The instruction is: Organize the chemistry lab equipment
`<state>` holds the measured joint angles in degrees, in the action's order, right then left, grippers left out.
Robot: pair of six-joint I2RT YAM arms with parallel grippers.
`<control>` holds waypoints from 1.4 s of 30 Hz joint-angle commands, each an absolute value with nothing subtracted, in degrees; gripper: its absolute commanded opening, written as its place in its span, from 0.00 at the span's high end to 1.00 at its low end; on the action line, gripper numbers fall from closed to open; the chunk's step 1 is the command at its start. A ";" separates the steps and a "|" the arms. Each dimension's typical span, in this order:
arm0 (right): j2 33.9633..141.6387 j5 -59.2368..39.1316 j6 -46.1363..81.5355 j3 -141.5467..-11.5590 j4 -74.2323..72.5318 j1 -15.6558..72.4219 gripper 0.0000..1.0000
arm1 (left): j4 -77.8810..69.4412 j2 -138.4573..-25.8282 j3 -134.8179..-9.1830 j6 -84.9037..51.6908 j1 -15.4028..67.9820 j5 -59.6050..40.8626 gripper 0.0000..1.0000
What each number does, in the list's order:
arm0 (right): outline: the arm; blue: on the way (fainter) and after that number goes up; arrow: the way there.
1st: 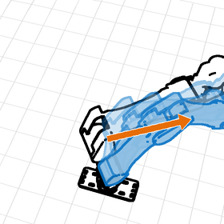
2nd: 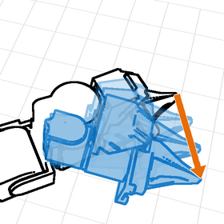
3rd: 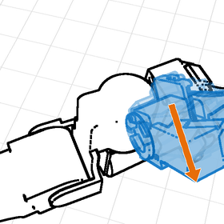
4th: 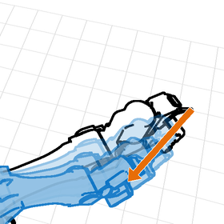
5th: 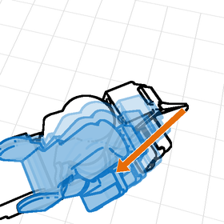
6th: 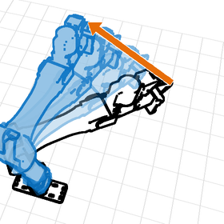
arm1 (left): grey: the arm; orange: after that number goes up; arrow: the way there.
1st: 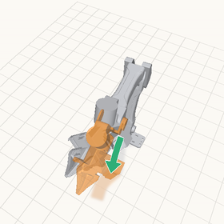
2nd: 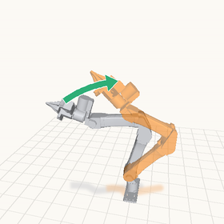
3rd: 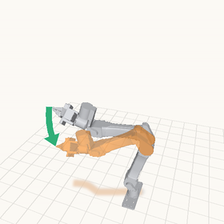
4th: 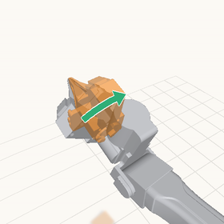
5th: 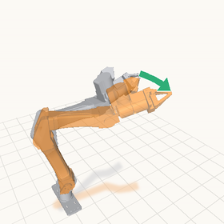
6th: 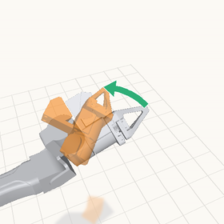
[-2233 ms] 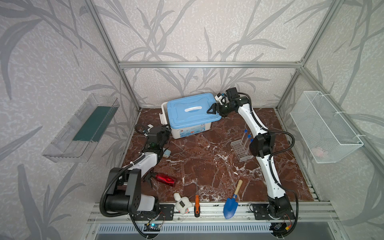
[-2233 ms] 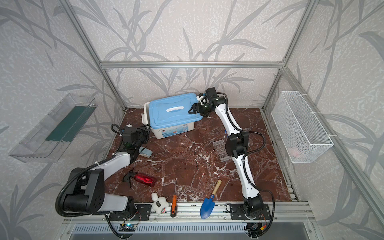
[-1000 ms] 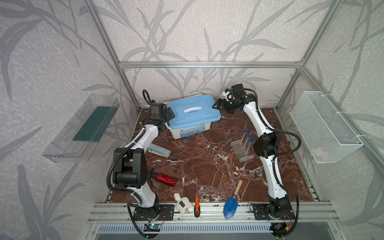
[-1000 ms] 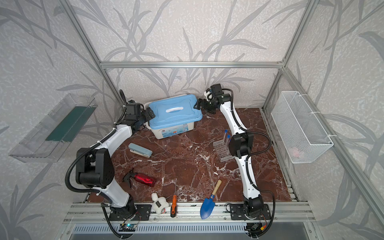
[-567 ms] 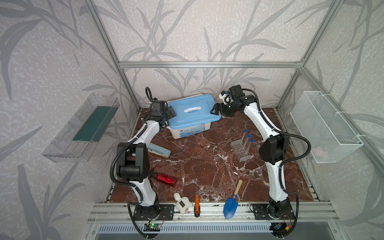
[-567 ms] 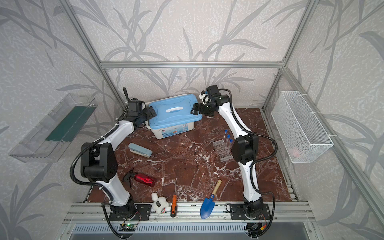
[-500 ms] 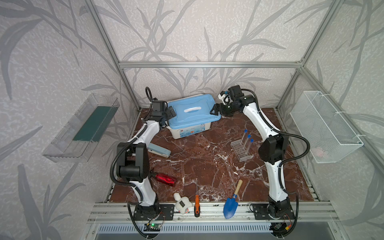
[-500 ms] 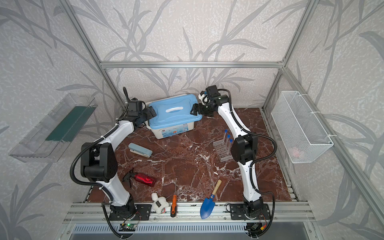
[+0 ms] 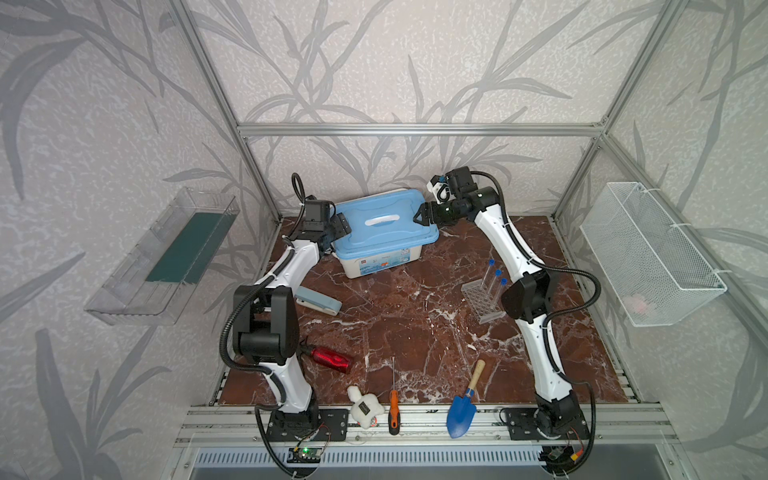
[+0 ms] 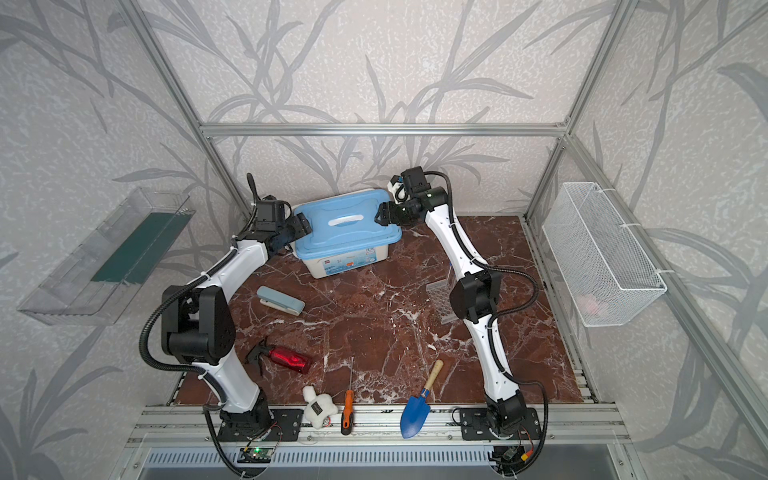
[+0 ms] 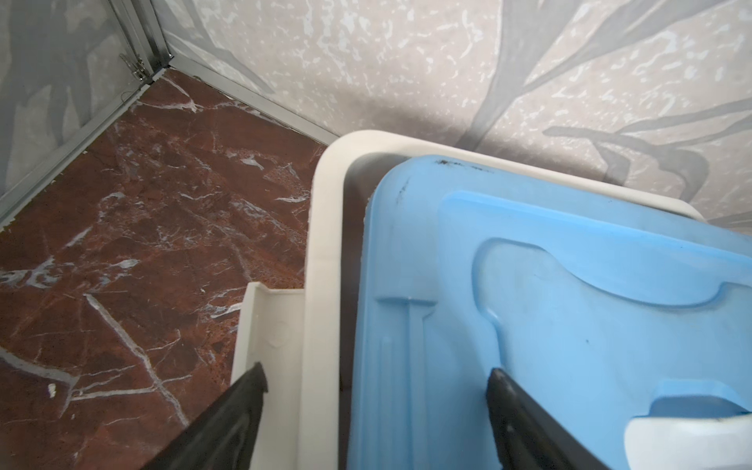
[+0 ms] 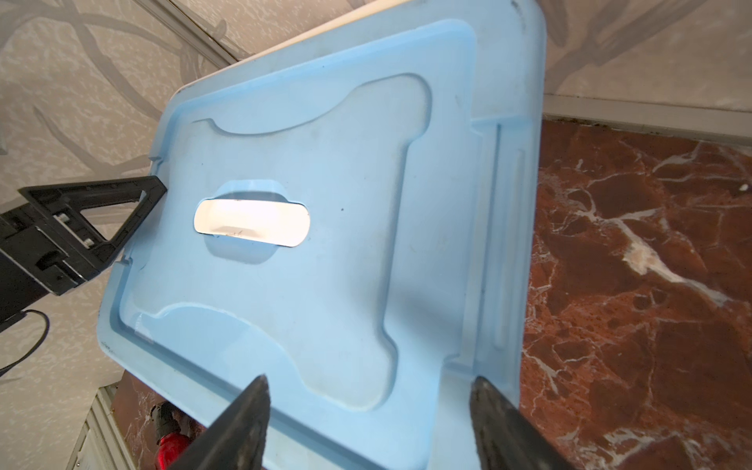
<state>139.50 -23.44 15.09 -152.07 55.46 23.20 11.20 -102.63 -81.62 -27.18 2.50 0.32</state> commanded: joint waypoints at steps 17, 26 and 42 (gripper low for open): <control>135.23 -13.93 8.93 -150.22 57.54 24.13 0.01 | 15.79 -101.83 -82.63 -25.29 2.05 5.09 0.16; 125.63 -23.43 6.61 -134.39 49.88 20.18 0.01 | 14.50 -100.99 -82.30 -26.04 2.07 3.32 0.15; 130.46 -31.05 14.09 -133.74 47.46 21.01 0.27 | 11.25 -99.08 -81.81 -28.97 1.60 -0.25 0.01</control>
<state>128.68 -27.70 11.25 -131.59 49.23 20.82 12.08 -100.05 -81.60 -28.56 1.91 1.61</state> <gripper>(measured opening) 0.733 0.989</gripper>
